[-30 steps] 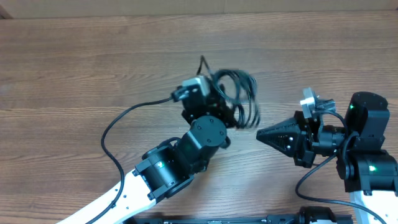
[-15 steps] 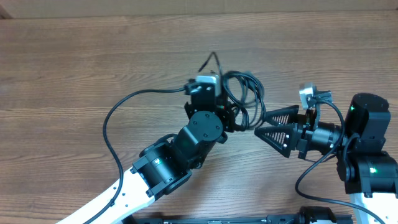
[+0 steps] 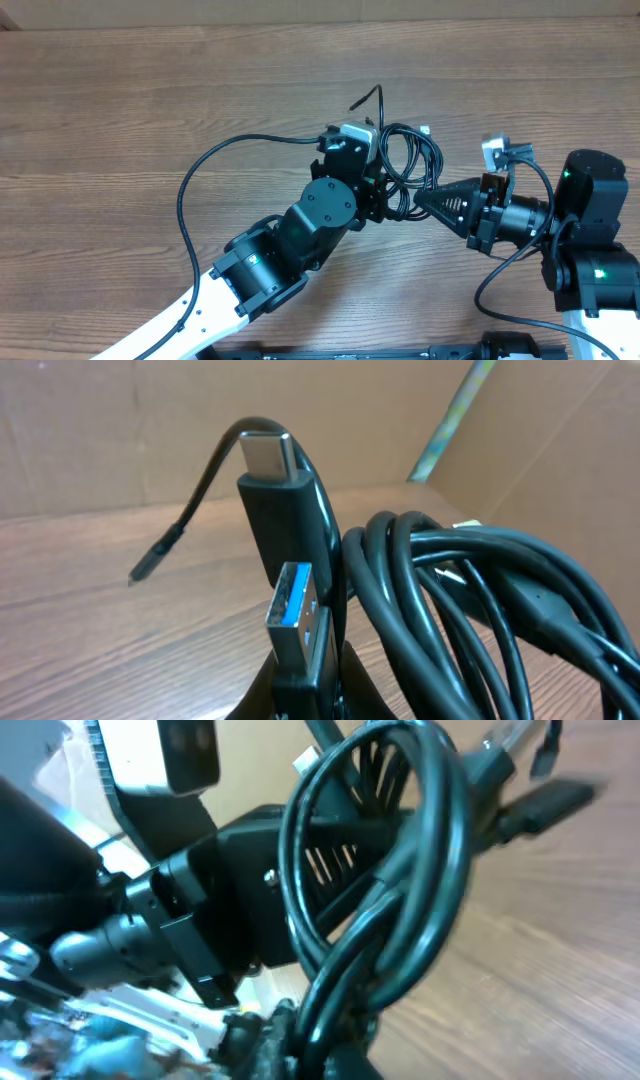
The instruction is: Untangle cables
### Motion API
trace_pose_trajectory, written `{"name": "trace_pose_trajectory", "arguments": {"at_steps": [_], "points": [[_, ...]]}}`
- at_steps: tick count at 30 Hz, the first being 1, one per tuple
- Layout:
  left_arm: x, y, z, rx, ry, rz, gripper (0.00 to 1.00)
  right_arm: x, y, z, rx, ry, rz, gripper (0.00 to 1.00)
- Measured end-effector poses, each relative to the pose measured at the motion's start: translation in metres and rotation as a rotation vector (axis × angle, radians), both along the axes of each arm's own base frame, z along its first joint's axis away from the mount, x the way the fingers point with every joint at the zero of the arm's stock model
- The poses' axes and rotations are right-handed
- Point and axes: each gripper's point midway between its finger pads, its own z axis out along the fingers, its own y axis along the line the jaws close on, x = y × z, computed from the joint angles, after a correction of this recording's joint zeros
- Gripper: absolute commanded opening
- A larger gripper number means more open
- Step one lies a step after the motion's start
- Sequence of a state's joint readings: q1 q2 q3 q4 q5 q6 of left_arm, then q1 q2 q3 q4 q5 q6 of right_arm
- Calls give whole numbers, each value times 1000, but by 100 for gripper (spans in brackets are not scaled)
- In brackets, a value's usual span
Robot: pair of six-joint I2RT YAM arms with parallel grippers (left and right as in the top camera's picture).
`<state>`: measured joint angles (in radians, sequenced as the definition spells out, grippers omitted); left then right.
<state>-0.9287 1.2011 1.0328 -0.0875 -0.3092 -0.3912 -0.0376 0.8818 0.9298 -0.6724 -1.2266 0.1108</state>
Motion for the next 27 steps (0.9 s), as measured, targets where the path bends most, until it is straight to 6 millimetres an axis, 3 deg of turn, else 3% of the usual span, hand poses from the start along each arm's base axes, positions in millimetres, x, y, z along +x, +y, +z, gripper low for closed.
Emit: {"name": "trace_pose_trajectory", "arguments": {"at_steps": [9, 16, 27], "points": [[0, -1, 2, -12, -3, -5, 4, -9, 4, 6, 27, -29, 60, 4], [2, 4, 3, -103, 54, 71, 4, -29, 9, 19, 74, -169, 195, 4], [7, 16, -2, -249, 157, 201, 4, -35, 10, 22, 92, -224, 239, 4]]}}
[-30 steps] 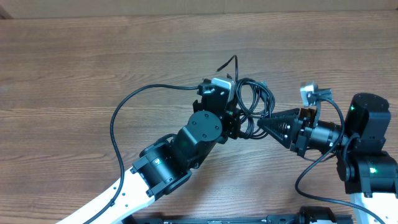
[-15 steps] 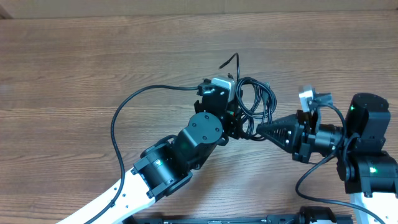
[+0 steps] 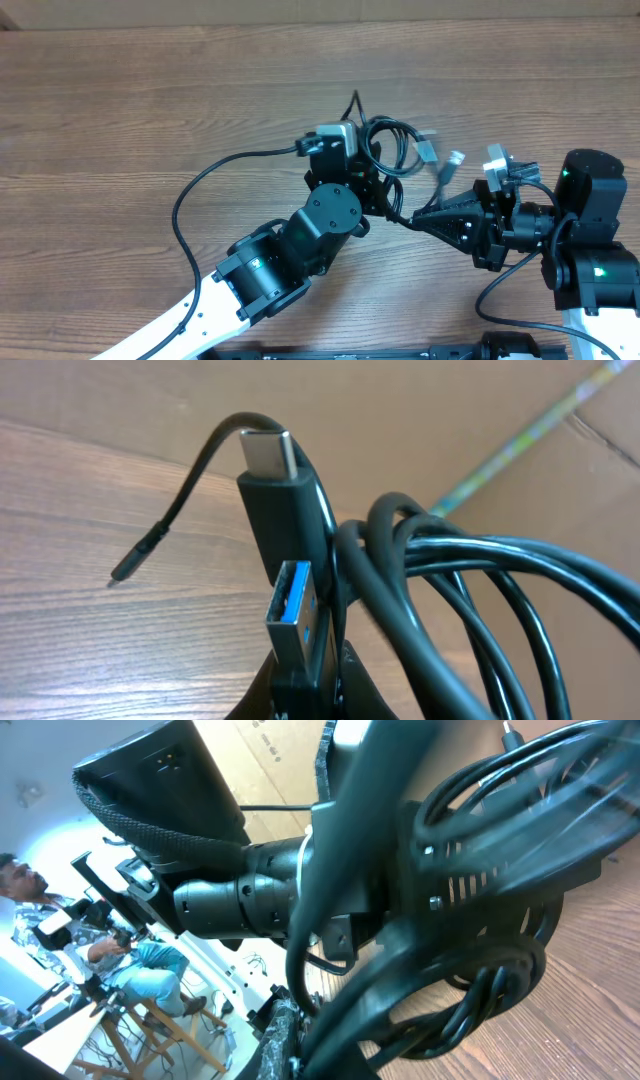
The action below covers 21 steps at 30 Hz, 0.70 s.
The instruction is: Untangle cables
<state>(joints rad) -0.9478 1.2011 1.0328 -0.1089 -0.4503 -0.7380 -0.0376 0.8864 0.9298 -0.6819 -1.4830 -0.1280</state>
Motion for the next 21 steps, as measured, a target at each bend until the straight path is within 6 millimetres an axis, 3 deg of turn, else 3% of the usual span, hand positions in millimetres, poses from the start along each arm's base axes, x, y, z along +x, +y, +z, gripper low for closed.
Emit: {"name": "trace_pose_trajectory", "arguments": {"at_steps": [8, 11, 12, 21], "points": [[3, 8, -1, -82, 45, 74, 4, 0, 0, 0, 0, -5, 1, 4], [4, 11, -5, -76, 55, 91, 4, 1, 0, -3, -6, 38, -12, 26], [5, 14, -5, -72, 54, 104, 4, 2, -1, -5, -13, 57, -25, 63], [11, 24, -6, -59, 46, 158, 4, 43, -18, -45, -154, 359, -348, 94]]}}
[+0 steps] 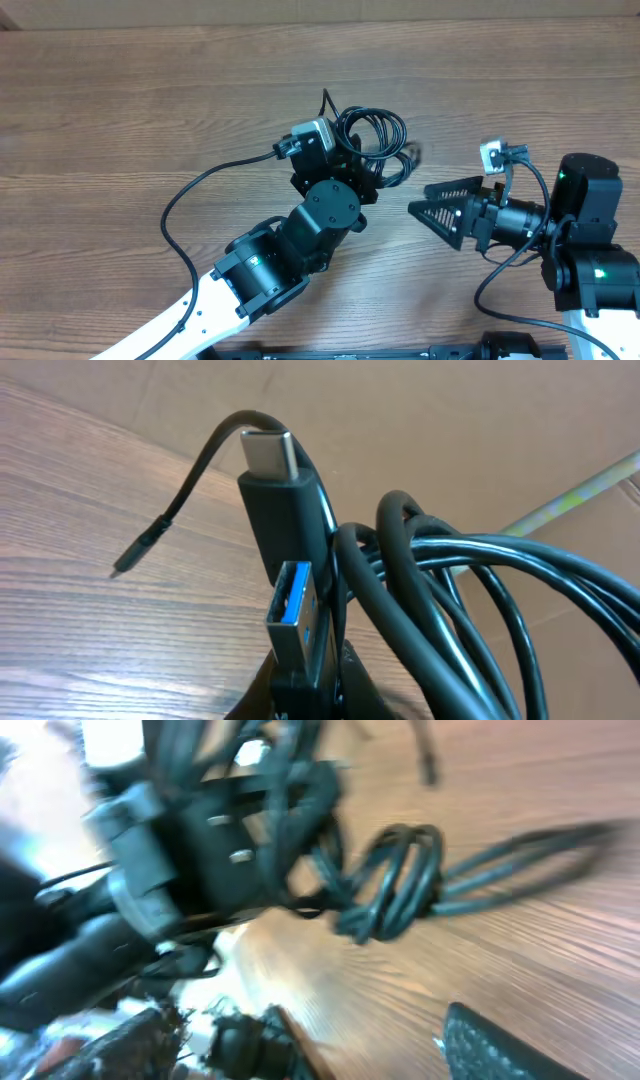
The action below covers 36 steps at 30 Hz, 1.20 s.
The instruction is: Untangle cables
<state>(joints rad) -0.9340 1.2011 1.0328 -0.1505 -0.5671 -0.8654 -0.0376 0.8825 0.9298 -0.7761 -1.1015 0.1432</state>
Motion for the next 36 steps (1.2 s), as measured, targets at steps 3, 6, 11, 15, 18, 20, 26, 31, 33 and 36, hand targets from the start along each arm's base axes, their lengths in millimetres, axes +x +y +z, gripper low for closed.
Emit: {"name": "trace_pose_trajectory", "arguments": {"at_steps": [3, 6, 11, 15, 18, 20, 26, 31, 33, 36], "points": [[0, 1, -1, 6, 3, 3, 4, 6, -5, -6, -22, 36, -54, 99], [0, 1, -1, 6, 4, 1, 4, 10, -8, -9, -37, 52, -87, 100], [-4, -9, -3, 64, -8, -76, 4, 12, -10, -13, -45, 74, -109, 100], [-10, -14, -13, 225, -30, -176, 4, 11, -10, -13, -42, 79, -106, 100], [-13, -14, -19, 326, -46, -216, 4, 9, -7, -7, -23, 59, -83, 100], [-13, -14, -19, 378, -68, -237, 4, 8, -4, -2, -1, 43, -60, 100], [-14, -18, -19, 478, -119, -292, 4, 4, 1, 8, 71, 94, -37, 99], [-17, -25, -16, 480, -144, -340, 4, 4, 3, 17, 121, 134, -32, 86], [-19, -31, -13, 476, -164, -370, 4, 4, 4, 20, 144, 156, -29, 77], [-22, -39, -6, 464, -204, -414, 4, 3, 5, 24, 172, 191, -28, 57]]}}
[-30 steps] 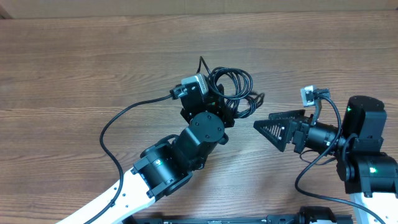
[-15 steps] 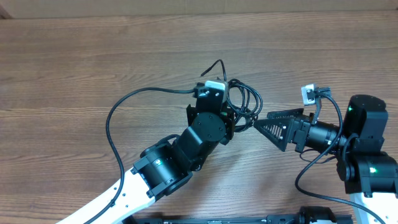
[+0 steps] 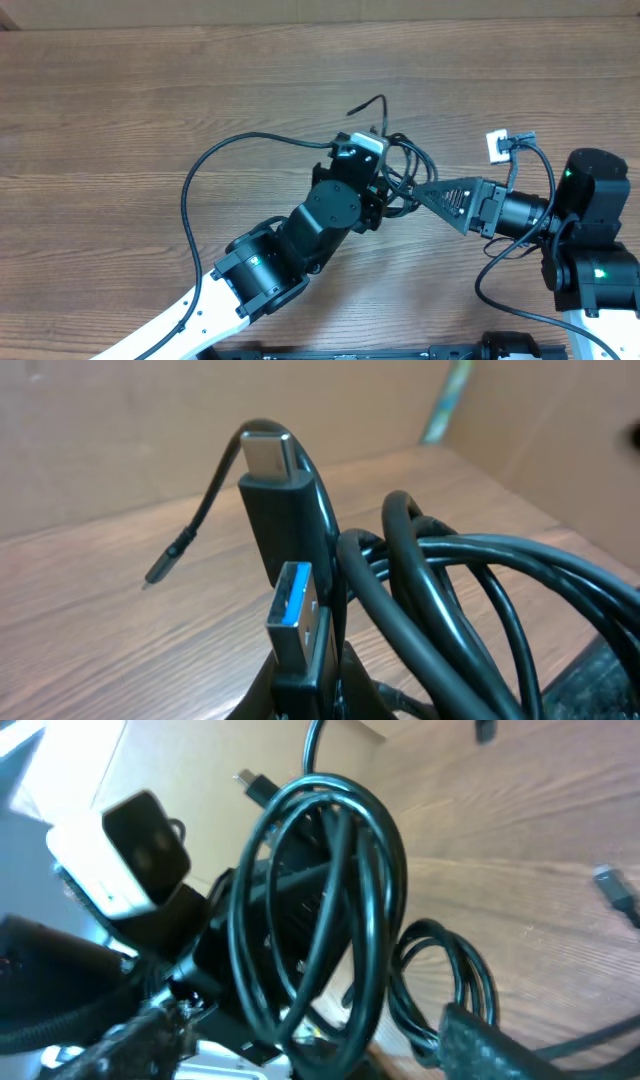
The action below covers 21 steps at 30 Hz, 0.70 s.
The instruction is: Untangle cables
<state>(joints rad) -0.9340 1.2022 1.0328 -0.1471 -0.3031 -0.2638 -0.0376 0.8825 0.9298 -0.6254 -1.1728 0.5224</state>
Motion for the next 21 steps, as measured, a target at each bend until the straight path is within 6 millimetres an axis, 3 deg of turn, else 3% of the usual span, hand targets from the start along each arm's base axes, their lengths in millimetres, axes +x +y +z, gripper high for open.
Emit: {"name": "trace_pose_trajectory", "arguments": {"at_steps": [1, 8, 16, 21], "points": [[-1, -3, 3, -7, -11, -19, 4, 0, 0, 2, 14, 19, -1, 51], [-4, -17, -2, 8, -16, -88, 4, 1, 1, 5, 41, 63, -10, 43], [-9, -28, -6, 55, -47, -178, 4, 2, 0, 5, 47, 79, -20, 8], [-8, -28, -3, 82, -85, -190, 4, 3, 0, 5, 45, 81, -25, 4]]}}
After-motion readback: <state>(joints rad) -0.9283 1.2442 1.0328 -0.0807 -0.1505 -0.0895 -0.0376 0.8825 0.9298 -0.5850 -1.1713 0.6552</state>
